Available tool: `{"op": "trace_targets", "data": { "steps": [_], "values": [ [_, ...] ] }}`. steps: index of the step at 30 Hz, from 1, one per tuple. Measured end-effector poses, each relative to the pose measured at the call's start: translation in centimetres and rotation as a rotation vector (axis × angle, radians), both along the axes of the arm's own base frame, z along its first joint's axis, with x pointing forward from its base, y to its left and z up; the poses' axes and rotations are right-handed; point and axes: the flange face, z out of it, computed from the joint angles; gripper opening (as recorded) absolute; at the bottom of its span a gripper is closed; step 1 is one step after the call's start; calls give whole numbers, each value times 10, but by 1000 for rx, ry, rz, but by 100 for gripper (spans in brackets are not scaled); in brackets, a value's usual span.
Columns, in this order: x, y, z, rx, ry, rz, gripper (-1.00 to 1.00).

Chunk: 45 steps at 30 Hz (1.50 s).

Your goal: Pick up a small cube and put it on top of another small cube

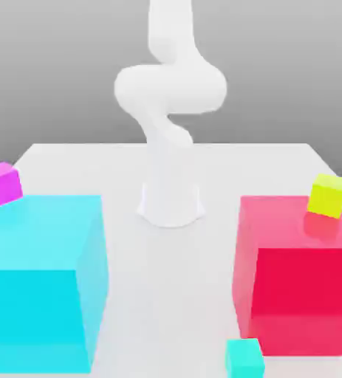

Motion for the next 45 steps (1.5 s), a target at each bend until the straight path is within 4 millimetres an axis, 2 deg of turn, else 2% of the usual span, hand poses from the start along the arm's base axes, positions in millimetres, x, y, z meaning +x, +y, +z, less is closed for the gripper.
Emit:
{"op": "trace_targets", "data": {
  "steps": [3, 5, 7, 10, 13, 16, 17, 20, 22, 24, 30, 31, 38, 43, 44, 45],
  "values": [
    [30, 49, -55, -59, 80, 165, 0],
    [42, 84, -94, -100, 130, 277, 0],
    [48, 120, -134, -142, 177, 390, 0],
    [44, 173, -196, -208, 244, 562, 0],
    [26, 223, -258, -277, 307, 736, 0],
    [-5, 265, -320, -348, 366, 911, 0],
    [-17, 277, -340, -373, 385, 969, 0],
    [-72, 316, -400, -456, 434, 1175, 0],
    [-103, 326, -438, -505, 471, 1283, 0],
    [-122, 315, -472, -529, 547, 1288, 0],
    [-130, 310, -541, -539, 585, 1284, 0],
    [-131, 309, -548, -540, 585, 1283, -100],
    [-131, 309, -547, -541, 585, 1283, -100],
    [-130, 310, -500, -541, 585, 1283, -100],
    [-130, 312, -489, -539, 579, 1285, -100],
    [-128, 323, -475, -529, 551, 1296, -100]
  ]
}}
